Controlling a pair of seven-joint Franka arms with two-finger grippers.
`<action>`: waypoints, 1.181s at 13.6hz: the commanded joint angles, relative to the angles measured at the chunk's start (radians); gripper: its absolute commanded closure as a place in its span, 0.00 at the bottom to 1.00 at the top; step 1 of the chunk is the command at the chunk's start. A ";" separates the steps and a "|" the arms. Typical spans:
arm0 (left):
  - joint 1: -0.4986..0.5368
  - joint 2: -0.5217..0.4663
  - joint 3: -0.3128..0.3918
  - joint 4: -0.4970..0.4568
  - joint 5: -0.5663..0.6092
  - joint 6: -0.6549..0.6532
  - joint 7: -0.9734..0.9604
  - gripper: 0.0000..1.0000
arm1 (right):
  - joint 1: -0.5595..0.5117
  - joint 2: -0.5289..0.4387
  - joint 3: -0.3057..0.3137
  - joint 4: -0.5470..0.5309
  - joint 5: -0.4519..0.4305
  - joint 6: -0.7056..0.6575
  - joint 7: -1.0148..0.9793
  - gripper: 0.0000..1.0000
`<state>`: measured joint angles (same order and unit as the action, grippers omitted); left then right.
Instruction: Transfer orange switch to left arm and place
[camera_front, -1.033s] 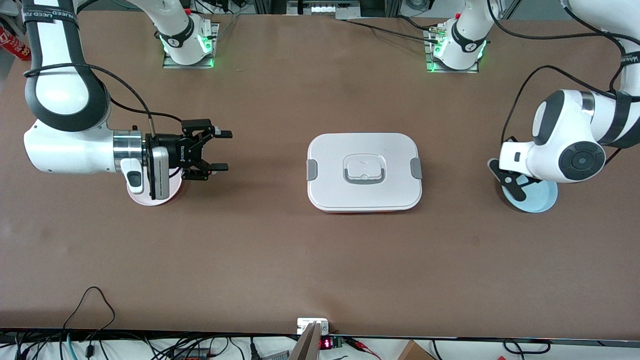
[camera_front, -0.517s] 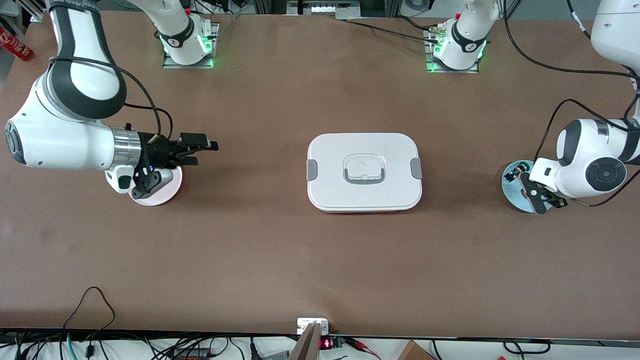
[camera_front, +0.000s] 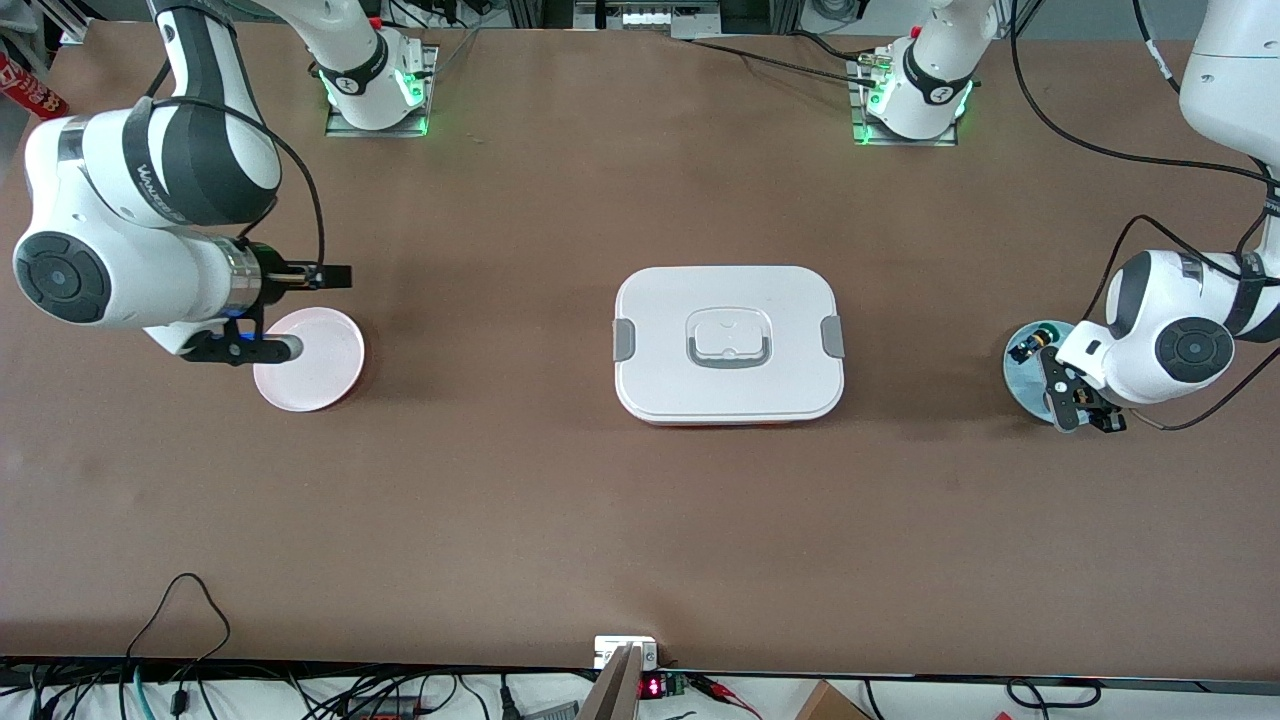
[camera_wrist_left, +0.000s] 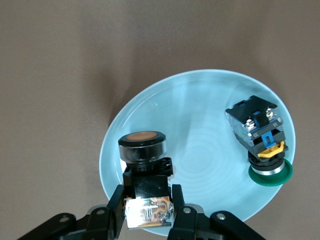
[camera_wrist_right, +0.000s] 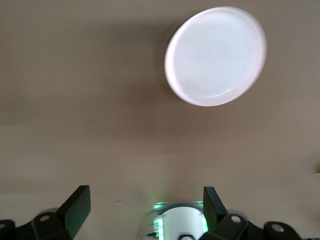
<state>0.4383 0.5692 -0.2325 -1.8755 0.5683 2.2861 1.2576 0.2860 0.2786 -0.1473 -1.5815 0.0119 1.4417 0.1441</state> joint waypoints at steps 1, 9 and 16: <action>0.027 0.029 -0.011 0.013 0.022 0.012 0.029 0.76 | -0.010 -0.065 0.002 0.018 -0.114 -0.017 -0.087 0.00; 0.028 0.032 -0.013 0.018 0.022 0.004 0.072 0.55 | -0.165 -0.122 0.020 -0.006 -0.043 0.140 -0.199 0.00; 0.046 -0.035 -0.083 0.041 -0.001 -0.152 0.083 0.00 | -0.163 -0.286 0.026 -0.172 -0.038 0.195 -0.189 0.00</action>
<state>0.4746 0.5883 -0.2692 -1.8477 0.5685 2.2286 1.3216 0.1277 0.0505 -0.1407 -1.7281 -0.0384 1.6498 -0.0636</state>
